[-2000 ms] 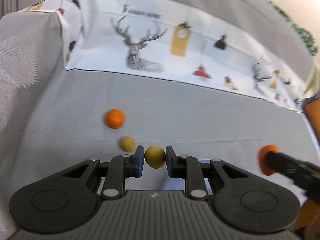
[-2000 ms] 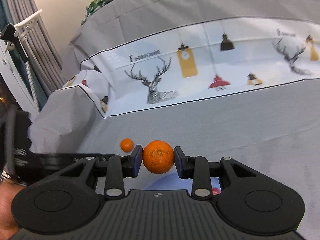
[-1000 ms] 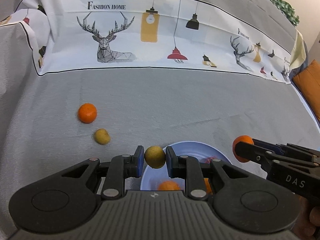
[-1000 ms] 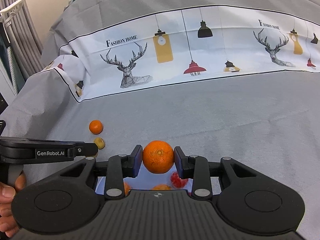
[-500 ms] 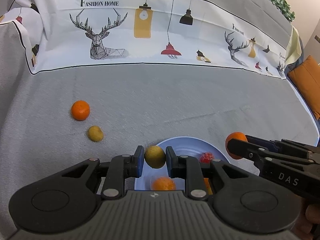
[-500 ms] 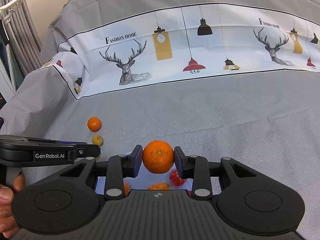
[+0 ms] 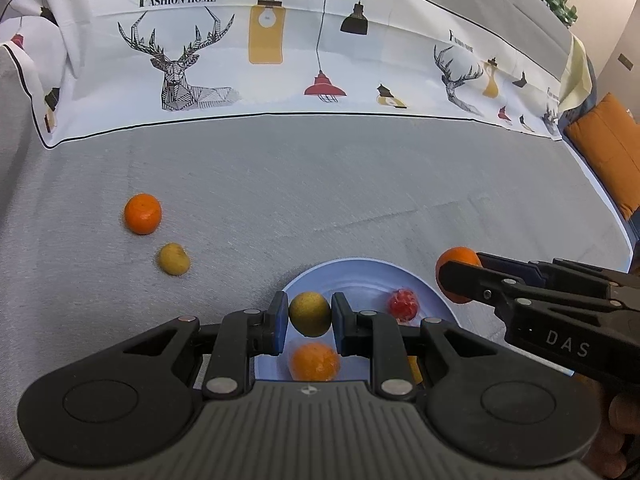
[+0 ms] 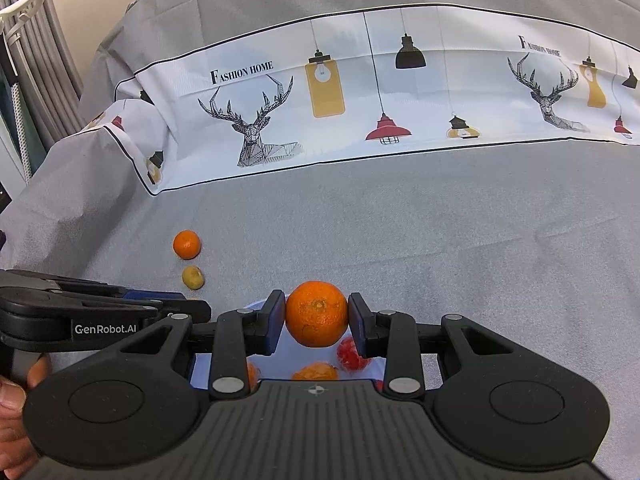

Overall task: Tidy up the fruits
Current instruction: 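Carry the yellow fruit with the left tool over the plate while the right tool carries the orange, then open the left tool to drop the yellow fruit while the right tool drops the orange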

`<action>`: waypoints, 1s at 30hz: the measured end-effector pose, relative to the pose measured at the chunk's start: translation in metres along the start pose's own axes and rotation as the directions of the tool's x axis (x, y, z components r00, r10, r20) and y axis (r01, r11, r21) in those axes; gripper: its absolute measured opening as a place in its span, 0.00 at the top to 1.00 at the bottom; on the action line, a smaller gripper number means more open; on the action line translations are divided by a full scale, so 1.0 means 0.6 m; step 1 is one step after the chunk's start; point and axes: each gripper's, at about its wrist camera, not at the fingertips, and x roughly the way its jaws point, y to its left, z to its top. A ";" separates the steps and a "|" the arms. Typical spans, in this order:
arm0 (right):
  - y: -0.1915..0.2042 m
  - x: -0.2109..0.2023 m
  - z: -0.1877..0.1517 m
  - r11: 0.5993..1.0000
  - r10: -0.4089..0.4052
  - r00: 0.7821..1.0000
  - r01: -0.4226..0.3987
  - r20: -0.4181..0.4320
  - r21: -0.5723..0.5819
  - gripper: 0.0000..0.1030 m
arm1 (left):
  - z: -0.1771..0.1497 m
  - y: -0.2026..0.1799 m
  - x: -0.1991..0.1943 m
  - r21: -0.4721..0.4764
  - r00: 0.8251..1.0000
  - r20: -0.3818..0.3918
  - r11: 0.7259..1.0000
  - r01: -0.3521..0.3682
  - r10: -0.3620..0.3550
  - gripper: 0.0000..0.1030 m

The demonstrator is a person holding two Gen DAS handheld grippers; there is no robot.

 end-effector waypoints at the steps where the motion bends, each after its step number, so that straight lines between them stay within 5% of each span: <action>1: 0.000 0.001 0.000 1.000 0.000 1.000 0.000 -0.001 -0.001 0.65 | 0.000 -0.001 0.000 0.001 1.000 -0.001 1.000 0.001 -0.001 0.76; 17: 0.004 0.010 -0.006 1.000 -0.003 0.999 0.002 -0.032 -0.017 0.65 | -0.025 -0.047 0.028 0.145 0.990 -0.115 0.985 0.093 -0.076 0.76; 30: 0.011 0.016 -0.012 0.999 0.013 0.997 -0.016 -0.076 -0.035 0.64 | -0.032 -0.056 0.035 0.171 0.986 -0.144 0.979 0.113 -0.088 0.74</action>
